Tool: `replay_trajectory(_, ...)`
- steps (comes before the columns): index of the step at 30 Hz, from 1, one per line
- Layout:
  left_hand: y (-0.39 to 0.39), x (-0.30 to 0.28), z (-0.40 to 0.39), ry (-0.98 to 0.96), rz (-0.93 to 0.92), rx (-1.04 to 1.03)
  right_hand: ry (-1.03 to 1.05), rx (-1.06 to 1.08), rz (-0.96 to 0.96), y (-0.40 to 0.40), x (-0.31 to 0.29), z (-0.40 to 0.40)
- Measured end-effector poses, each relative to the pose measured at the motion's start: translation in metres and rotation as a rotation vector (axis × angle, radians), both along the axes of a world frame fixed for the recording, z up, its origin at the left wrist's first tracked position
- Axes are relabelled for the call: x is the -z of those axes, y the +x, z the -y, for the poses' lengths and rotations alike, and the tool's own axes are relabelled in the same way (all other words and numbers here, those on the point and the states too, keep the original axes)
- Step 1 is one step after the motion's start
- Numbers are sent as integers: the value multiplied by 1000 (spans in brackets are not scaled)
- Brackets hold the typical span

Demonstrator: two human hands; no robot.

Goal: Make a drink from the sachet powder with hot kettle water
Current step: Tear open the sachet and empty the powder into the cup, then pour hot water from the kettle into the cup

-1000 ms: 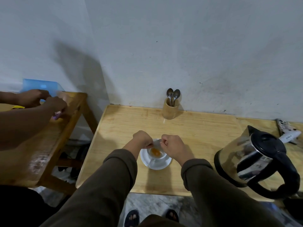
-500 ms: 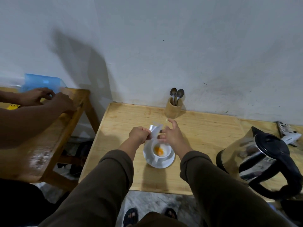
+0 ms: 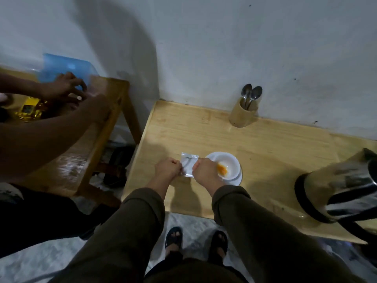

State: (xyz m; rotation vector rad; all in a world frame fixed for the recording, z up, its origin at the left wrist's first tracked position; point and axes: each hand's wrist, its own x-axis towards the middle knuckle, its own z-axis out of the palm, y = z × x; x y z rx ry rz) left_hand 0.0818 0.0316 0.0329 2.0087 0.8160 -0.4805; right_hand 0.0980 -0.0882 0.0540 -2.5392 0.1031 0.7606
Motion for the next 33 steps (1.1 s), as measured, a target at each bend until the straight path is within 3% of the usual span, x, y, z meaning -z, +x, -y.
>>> replay_trajectory(7,-10,21,0,188,-16,55,-204,-178,-7,-14,18,-10)
replay_trajectory(13,-11,18,14,172,27,-64,-15,-23,-3,-13,4,-6)
replay_trajectory(18,-19,11,34,153,35,-134,166,12,240,-16,-25,16)
replay_trajectory(22,-39,6,65,119,40,-240,311,26,312,-28,-43,56)
replay_trajectory(29,-72,9,140,-53,49,-457,243,76,616,-53,-52,147)
replay_trajectory(33,-74,7,182,-217,150,-559,159,149,769,-70,-58,207)
